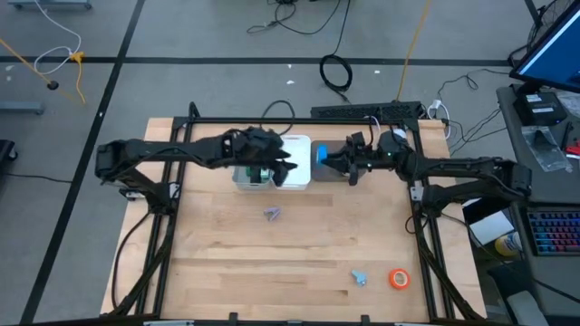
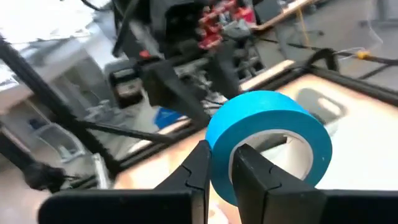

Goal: Pick and place Stapler, Stapler remover, tape
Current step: Put the blue tape into the black bin

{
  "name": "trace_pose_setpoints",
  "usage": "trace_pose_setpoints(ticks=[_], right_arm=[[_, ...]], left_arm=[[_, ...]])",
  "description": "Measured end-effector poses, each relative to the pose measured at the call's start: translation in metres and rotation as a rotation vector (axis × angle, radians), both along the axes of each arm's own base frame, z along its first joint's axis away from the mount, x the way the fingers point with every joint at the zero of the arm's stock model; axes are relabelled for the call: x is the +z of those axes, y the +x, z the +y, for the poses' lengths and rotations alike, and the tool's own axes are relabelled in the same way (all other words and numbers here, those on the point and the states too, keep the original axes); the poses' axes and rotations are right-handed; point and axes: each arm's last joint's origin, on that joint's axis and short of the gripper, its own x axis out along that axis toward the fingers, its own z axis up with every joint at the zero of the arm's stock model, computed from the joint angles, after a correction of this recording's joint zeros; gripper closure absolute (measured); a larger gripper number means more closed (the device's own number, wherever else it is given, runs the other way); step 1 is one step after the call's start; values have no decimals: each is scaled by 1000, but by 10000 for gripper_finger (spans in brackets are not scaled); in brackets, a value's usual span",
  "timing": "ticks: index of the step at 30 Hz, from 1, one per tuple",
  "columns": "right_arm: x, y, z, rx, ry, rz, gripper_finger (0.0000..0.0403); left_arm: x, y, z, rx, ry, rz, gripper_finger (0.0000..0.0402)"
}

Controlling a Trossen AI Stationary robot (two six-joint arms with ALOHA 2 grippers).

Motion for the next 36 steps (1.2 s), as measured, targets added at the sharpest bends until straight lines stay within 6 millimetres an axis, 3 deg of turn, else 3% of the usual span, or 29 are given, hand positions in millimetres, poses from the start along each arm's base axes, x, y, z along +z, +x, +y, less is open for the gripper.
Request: trace_pose_setpoints(ticks=[5,8,17,21,25,36], right_arm=[[-4,-8,-8,-96,-55,109,369],[-5,-7,-10,-108,-92,258,369],[22,18,-25,-96,-294,624,370],[21,29,-31,-67,-365,790,370],[14,40,-36,-15,-400,868,370],[-27,57,-45,89,-450,1038,370]], left_arm=[[3,-22,-3,7,-24,132,178],[4,-24,-3,32,-2,140,177],[1,-21,-1,18,54,157,176],[5,-22,1,7,84,139,176],[6,-23,7,15,100,136,176],[17,-29,21,7,131,70,176]])
